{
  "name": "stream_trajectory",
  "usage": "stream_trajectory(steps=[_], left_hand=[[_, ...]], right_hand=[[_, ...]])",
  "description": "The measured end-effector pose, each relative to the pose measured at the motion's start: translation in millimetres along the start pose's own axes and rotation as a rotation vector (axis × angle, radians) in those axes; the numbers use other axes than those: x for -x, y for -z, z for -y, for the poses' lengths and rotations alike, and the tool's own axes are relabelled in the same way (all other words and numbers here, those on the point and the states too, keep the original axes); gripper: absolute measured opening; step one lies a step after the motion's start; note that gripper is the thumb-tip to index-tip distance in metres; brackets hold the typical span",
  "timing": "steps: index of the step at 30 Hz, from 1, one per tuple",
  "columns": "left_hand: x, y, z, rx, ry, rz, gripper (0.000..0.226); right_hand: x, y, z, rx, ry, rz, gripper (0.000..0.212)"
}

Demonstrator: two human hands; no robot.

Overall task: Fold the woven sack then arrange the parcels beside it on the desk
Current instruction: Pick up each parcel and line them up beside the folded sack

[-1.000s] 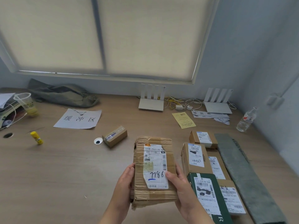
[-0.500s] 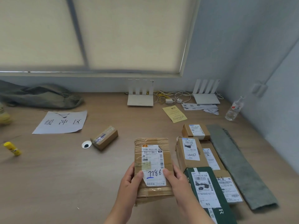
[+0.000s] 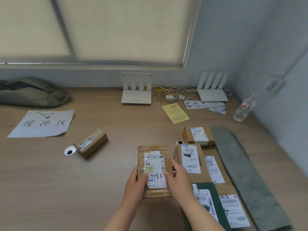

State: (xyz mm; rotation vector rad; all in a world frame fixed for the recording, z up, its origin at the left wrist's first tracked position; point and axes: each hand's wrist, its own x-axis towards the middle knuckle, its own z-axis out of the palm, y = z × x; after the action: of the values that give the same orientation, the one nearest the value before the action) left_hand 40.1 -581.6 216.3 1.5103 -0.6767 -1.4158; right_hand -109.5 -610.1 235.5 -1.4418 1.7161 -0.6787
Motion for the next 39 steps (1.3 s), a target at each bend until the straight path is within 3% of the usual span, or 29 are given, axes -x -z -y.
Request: stream_trajectory(steps=[10,22,27,31,39], left_hand=[[-63,-35,37,-0.116,0.062,-0.062,0.045],[-82,-55,46,-0.194,0.064,-0.045,0.062],[-80,-57,40,-0.274,0.034,-0.003,0.072],[-71,-49,31,-0.291,0.076,-0.029,0.107],[-63,20,4,-0.100,-0.078,-0.151,0.073]], right_hand=[[-68,-5,-41,0.334,-0.024,0.043,0.050],[-77,1,-50,0.552,0.020,-0.058,0.045],[-77,1,-51,0.555,0.018,-0.092,0.045],[-73,-4,-44,0.537,0.066,-0.173,0.039],[-58,-60,6,0.173,0.242,-0.066,0.039]])
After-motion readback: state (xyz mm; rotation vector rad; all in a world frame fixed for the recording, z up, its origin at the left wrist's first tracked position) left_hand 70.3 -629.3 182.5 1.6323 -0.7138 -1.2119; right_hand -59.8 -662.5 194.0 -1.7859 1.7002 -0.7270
